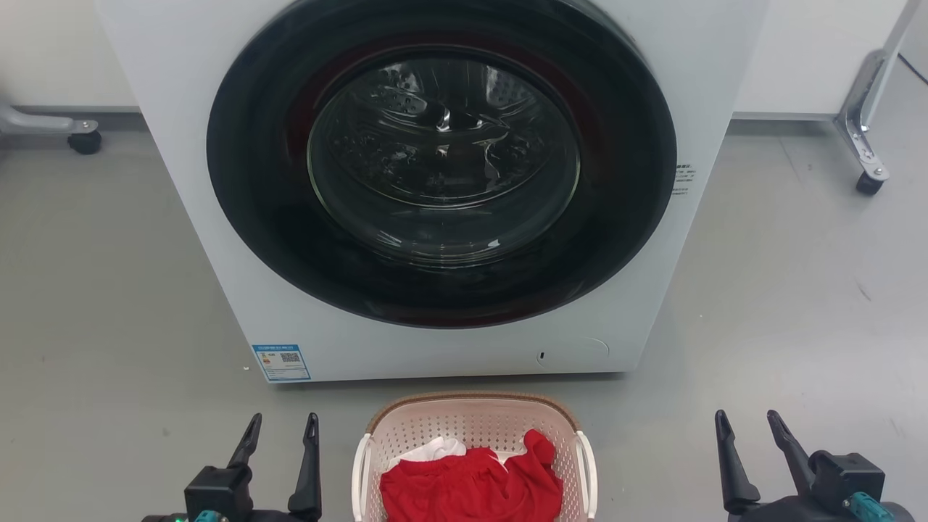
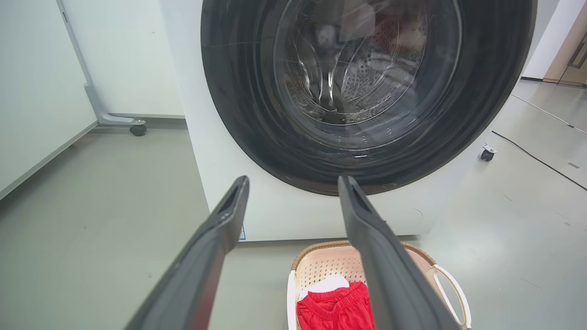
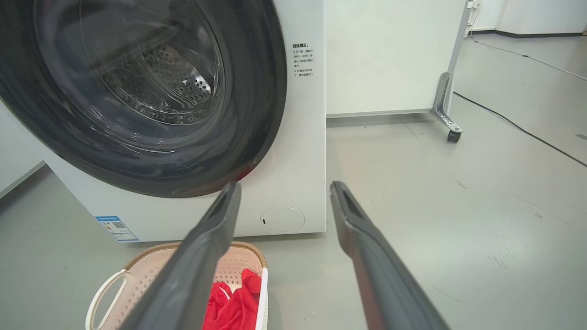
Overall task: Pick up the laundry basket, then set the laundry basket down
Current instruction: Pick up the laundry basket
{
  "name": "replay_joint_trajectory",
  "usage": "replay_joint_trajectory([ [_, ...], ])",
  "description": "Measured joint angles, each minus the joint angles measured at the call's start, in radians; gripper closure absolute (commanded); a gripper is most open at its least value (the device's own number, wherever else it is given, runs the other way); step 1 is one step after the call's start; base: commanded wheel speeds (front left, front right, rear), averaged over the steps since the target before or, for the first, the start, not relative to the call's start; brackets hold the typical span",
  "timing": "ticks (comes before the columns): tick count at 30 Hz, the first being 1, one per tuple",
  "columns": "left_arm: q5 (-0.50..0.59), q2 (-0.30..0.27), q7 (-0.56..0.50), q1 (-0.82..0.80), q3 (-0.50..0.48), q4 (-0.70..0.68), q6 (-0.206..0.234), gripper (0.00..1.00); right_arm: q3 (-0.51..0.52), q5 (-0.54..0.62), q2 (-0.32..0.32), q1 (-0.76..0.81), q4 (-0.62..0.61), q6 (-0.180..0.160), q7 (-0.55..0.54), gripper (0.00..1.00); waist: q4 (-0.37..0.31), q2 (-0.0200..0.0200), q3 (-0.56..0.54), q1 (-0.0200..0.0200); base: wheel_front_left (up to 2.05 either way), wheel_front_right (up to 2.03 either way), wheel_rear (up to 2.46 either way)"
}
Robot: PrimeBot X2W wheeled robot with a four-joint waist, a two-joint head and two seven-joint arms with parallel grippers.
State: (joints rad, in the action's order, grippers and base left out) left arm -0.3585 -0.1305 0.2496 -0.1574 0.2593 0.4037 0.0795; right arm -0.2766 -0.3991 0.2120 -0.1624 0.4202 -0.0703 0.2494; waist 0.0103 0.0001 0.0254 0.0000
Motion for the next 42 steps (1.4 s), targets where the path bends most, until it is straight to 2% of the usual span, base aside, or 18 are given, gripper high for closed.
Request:
replay_joint_trajectory([
  [10, 0.004, 0.014, 0.0, -0.007, -0.002, -0.015, 0.0, 0.0, 0.01, 0.005, -0.002, -0.019, -0.017, 0.0, 0.0, 0.0, 0.0, -0.0001, 0.062, 0.0, 0.0, 0.0, 0.0],
  [33, 0.008, 0.045, 0.0, -0.136, -0.016, -0.035, -0.002, 0.0, 0.024, 0.026, -0.01, -0.146, -0.05, 0.0, 0.0, 0.0, -0.001, 0.0001, 0.311, 0.0002, 0.0, 0.0, 0.0],
  [42, 0.006, 0.054, 0.0, -0.225, -0.014, 0.016, -0.028, 0.0, 0.026, 0.029, -0.015, -0.222, -0.031, 0.009, 0.004, 0.0, 0.005, 0.0001, 0.419, 0.0, 0.0, 0.0, 0.0],
])
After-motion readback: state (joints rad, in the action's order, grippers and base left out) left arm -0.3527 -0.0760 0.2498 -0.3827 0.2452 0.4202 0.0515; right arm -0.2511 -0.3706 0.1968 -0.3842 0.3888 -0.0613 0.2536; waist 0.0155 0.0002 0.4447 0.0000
